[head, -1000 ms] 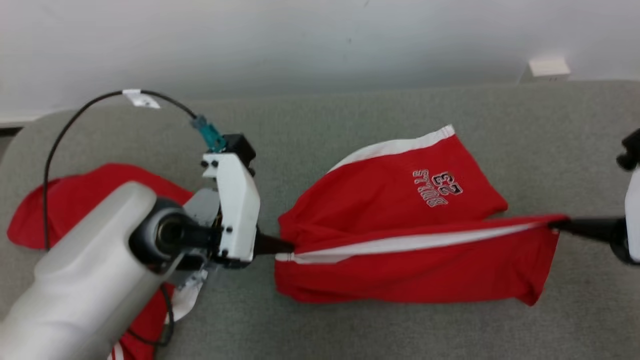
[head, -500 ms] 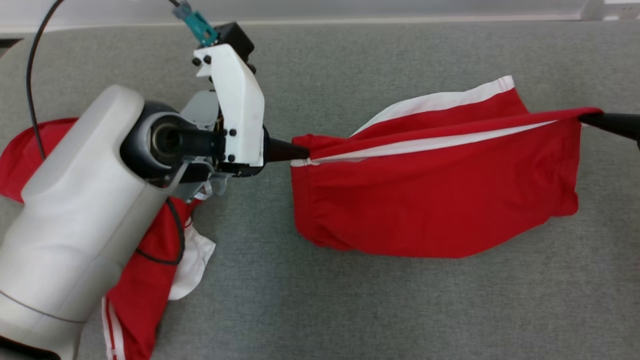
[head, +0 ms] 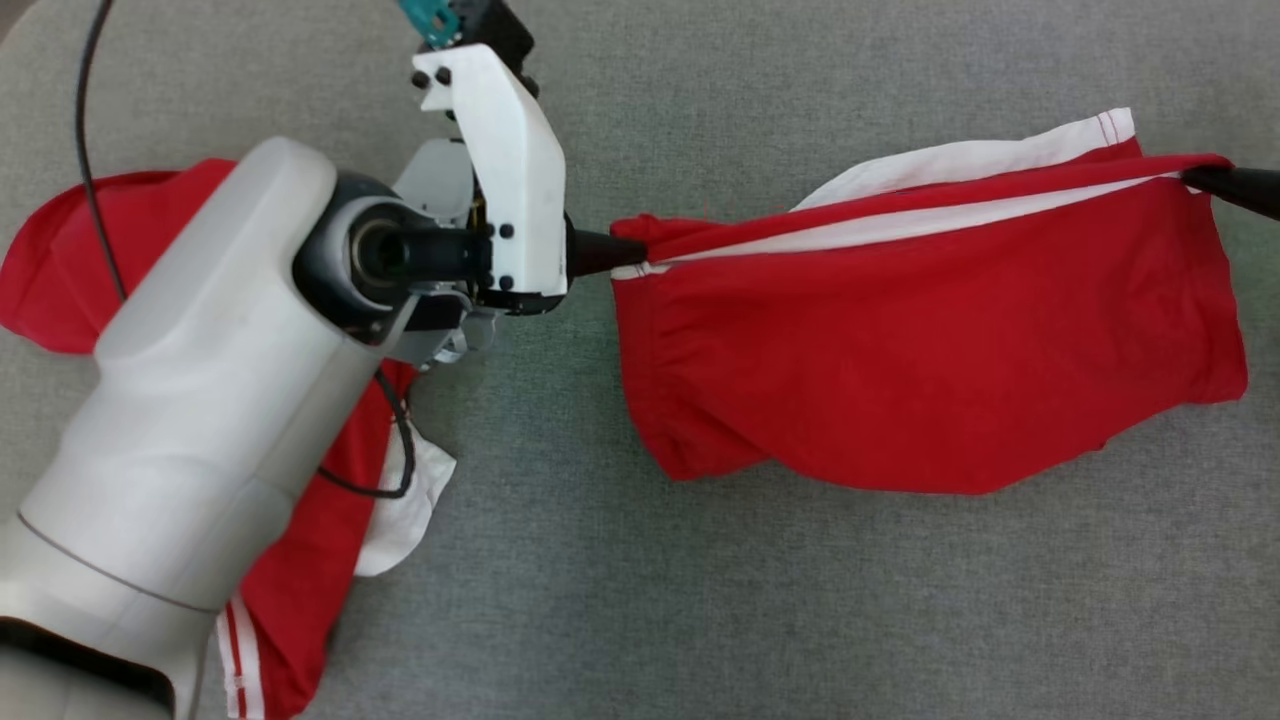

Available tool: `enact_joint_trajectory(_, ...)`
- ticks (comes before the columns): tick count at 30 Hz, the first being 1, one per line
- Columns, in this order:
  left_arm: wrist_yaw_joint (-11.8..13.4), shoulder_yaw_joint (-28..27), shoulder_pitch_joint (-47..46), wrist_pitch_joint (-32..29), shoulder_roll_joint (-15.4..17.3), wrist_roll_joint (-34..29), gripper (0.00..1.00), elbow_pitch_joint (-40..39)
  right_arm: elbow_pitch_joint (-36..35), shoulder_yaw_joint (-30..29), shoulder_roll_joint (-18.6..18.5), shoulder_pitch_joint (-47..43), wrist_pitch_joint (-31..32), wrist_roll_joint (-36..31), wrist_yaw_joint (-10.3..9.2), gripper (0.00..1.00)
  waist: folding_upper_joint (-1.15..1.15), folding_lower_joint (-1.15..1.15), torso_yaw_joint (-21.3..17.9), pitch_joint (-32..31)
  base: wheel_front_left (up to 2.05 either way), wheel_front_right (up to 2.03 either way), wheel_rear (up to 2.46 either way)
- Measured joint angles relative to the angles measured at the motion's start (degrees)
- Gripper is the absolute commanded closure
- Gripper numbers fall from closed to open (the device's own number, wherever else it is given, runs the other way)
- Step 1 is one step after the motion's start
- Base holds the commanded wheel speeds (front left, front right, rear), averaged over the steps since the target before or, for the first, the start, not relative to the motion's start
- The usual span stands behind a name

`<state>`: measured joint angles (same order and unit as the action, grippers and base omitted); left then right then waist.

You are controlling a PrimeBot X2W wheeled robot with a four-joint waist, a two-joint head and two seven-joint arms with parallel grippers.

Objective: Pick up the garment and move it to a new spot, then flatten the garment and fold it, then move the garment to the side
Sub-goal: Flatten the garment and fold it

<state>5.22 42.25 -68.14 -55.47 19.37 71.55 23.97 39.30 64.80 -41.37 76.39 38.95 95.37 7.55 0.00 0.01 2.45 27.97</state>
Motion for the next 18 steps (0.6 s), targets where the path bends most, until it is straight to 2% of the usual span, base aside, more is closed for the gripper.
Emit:
enact_joint_trajectory(1, -0.24, 0.22, -0.01, 0.00, -0.21, -0.05, 0.64, 0.48, 0.49, -0.04, 0.46, 0.01, -0.23, 0.00, 0.00, 0.43, 0.00, 0.00, 0.05, 0.18, 0.00, 0.00, 0.00)
enact_joint_trajectory(2, -0.48, 0.36, -0.05, 0.04, -0.42, -0.13, 0.00, 0.97, 1.03, -0.07, 0.87, 0.01, -0.75, -0.05, 0.00, 0.00, 0.00, 0.00, 0.05, 0.28, 0.00, 0.00, 0.00)
enact_joint_trajectory(8, -2.29, 0.20, -1.03, 2.57, -0.22, -1.75, 0.00, 3.34, 2.14, -0.44, 2.44, -0.27, -4.65, -1.23, 0.00, 0.00, 0.00, 0.00, -0.35, -1.29, 0.00, 0.00, 0.00)
enact_joint_trajectory(12, -4.86, 0.80, -1.08, 6.80, 1.59, -4.64, 0.00, 3.78, -0.15, -0.94, 2.36, -1.85, -10.76, -3.26, 0.00, 0.00, 0.00, -0.01, -0.77, -3.76, 0.00, 0.00, 0.00)
enact_joint_trajectory(15, -6.84, 0.58, -0.32, 12.89, 3.11, -7.54, 0.00, 3.41, -2.94, -1.75, 2.03, -4.11, -19.35, -6.13, 0.00, 0.00, 0.00, -0.01, -1.11, -5.93, 0.00, 0.00, 0.00)
enact_joint_trajectory(18, -7.81, 0.77, 1.54, 21.28, 4.94, -12.30, 0.00, 2.46, -3.34, -3.09, 1.48, -6.79, -30.59, -9.20, 0.00, 0.00, 0.00, -0.02, -1.45, -8.11, 0.00, 0.00, 0.00)
